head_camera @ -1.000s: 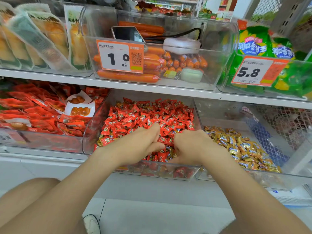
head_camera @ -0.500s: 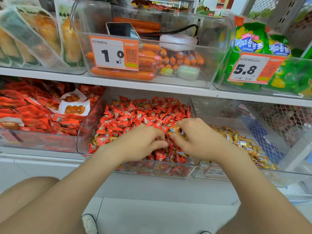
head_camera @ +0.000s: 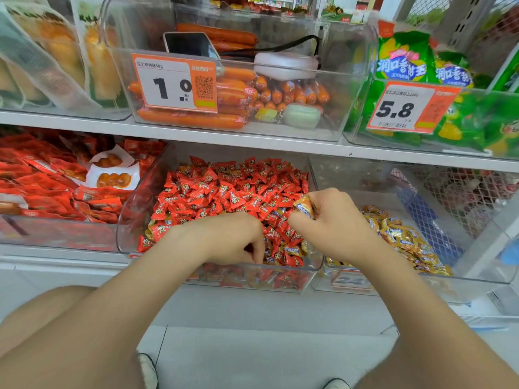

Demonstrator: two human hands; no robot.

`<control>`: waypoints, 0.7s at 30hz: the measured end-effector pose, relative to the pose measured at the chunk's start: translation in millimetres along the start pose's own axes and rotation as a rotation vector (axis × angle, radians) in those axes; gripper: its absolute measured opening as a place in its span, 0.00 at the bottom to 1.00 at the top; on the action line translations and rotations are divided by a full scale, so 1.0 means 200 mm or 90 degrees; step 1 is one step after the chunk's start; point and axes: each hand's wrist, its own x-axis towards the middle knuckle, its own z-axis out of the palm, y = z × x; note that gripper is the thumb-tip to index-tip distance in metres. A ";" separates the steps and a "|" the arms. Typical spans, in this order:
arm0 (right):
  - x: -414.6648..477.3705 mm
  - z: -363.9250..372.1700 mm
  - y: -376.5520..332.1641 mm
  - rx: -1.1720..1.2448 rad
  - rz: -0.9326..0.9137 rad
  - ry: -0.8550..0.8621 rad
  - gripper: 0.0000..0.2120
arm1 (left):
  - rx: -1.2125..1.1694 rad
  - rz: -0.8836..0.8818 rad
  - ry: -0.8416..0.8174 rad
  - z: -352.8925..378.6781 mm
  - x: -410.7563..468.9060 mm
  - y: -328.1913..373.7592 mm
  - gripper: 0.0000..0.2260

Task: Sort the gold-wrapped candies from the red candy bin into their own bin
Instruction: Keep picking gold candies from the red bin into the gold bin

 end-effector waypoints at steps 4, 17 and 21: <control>0.01 -0.01 0.03 0.074 0.045 -0.047 0.17 | -0.046 -0.009 0.095 -0.02 -0.05 0.06 0.08; -0.02 -0.12 0.06 0.388 0.209 -0.083 0.19 | 0.019 -0.022 0.115 0.02 0.03 0.11 0.11; -0.02 -0.14 0.11 0.364 0.247 -0.079 0.09 | 0.110 -0.027 0.128 0.03 0.08 0.13 0.06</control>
